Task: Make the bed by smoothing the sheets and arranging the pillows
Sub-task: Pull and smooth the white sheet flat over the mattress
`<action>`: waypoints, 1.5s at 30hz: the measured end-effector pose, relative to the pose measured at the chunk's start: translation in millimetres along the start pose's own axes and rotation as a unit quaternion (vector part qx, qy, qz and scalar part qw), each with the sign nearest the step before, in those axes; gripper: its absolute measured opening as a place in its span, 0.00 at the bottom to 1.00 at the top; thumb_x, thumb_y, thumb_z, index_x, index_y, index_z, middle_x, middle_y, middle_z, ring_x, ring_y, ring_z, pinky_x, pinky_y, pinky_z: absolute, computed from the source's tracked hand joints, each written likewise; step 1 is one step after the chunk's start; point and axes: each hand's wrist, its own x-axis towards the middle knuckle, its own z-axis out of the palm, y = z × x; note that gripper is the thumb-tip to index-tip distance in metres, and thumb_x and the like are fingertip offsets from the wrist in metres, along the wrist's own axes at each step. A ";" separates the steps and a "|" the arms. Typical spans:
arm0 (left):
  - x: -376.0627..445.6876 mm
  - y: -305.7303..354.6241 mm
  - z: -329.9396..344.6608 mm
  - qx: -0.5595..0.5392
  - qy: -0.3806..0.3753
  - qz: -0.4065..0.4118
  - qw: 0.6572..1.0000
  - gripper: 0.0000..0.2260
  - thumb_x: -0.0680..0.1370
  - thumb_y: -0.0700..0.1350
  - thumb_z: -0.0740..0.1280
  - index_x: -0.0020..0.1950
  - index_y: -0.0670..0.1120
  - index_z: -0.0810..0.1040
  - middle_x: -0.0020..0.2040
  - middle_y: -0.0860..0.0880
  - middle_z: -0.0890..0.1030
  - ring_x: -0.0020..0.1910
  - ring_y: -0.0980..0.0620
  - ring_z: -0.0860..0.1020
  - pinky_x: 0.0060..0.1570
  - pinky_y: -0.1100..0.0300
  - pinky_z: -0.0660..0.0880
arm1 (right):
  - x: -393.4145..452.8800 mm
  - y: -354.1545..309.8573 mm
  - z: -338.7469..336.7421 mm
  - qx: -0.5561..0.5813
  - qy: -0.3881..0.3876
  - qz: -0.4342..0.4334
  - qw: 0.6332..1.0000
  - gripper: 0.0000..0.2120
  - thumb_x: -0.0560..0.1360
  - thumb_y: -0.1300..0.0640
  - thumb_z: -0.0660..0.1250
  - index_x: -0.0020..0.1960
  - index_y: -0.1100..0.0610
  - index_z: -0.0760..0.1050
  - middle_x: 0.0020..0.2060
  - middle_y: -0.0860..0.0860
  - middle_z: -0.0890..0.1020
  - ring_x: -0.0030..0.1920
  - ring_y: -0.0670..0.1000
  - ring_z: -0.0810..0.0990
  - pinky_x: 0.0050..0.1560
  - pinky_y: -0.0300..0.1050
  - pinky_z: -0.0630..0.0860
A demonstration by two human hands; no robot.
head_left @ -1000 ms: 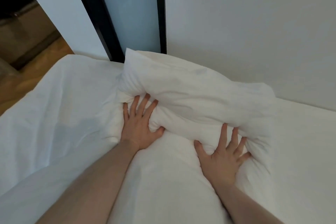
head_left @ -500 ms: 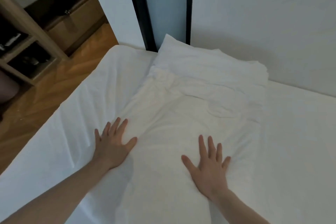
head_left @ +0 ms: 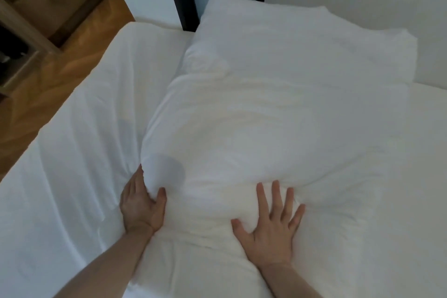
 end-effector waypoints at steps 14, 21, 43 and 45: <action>11.1 53.1 -93.5 -0.108 -0.227 -0.166 0.953 0.41 0.65 0.72 0.69 0.71 0.52 0.69 0.59 0.44 0.81 0.54 0.42 0.81 0.57 0.47 0.77 | -15.9 38.6 -125.4 0.153 -0.032 0.117 0.981 0.38 0.74 0.35 0.68 0.79 0.44 0.60 0.80 0.49 0.60 0.80 0.51 0.57 0.79 0.53 0.57; 18.9 84.4 -117.9 -0.161 -0.293 -0.183 0.925 0.45 0.60 0.75 0.74 0.68 0.48 0.77 0.60 0.48 0.83 0.59 0.46 0.81 0.64 0.51 0.73 | 19.0 80.4 -160.7 0.260 0.060 0.424 0.866 0.53 0.67 0.35 0.77 0.82 0.50 0.53 0.79 0.55 0.60 0.77 0.62 0.61 0.74 0.63 0.64; -201.2 362.7 -210.3 -0.364 -0.069 0.014 0.929 0.33 0.65 0.48 0.83 0.67 0.46 0.77 0.63 0.48 0.80 0.62 0.46 0.79 0.65 0.45 0.75 | -24.8 216.1 -495.8 0.568 0.144 0.347 0.732 0.14 0.65 0.70 0.73 0.47 0.58 0.77 0.45 0.59 0.84 0.45 0.59 0.84 0.49 0.56 0.83; -227.8 394.3 -204.3 -0.381 -0.087 0.029 0.920 0.30 0.66 0.47 0.83 0.66 0.48 0.78 0.62 0.50 0.81 0.61 0.47 0.79 0.64 0.45 0.76 | -42.4 243.9 -532.5 0.554 0.170 0.345 0.739 0.15 0.65 0.70 0.73 0.49 0.57 0.78 0.45 0.58 0.84 0.43 0.58 0.84 0.44 0.52 0.82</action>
